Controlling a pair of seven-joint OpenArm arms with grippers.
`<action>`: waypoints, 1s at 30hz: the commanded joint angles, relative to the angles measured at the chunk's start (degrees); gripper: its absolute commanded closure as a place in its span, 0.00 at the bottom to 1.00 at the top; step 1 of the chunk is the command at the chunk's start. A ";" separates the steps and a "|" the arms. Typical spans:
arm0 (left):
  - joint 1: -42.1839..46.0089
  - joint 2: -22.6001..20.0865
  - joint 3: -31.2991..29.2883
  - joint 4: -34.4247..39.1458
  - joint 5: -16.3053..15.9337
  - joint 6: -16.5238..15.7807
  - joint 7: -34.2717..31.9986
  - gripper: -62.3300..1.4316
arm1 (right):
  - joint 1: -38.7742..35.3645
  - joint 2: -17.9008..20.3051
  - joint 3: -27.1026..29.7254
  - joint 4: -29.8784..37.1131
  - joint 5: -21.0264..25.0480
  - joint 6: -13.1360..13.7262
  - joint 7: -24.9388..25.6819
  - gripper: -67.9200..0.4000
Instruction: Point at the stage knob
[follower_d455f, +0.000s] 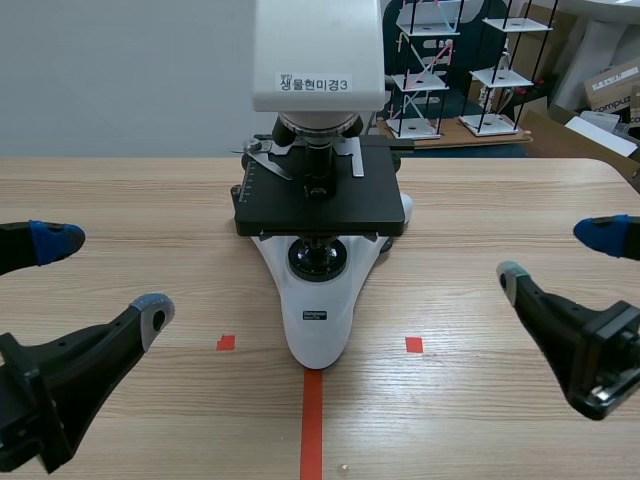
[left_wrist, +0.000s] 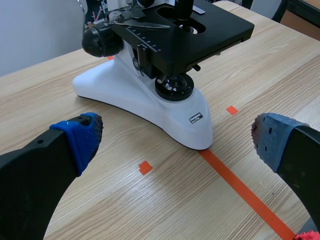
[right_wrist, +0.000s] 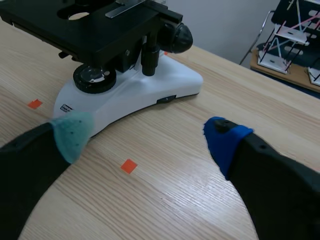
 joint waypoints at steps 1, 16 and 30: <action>0.11 0.28 0.15 0.94 -0.55 -0.15 -0.76 0.00 | 1.88 0.57 -1.40 -2.45 0.50 0.04 1.84 0.50; 0.11 0.26 0.15 0.94 -0.55 -0.15 -0.74 0.00 | 24.76 0.22 -16.98 -24.13 0.28 0.00 11.30 0.98; 0.11 0.26 0.15 0.94 -0.55 -0.15 -0.74 0.00 | 40.28 -5.18 -24.24 -37.11 -1.20 -2.45 11.39 0.98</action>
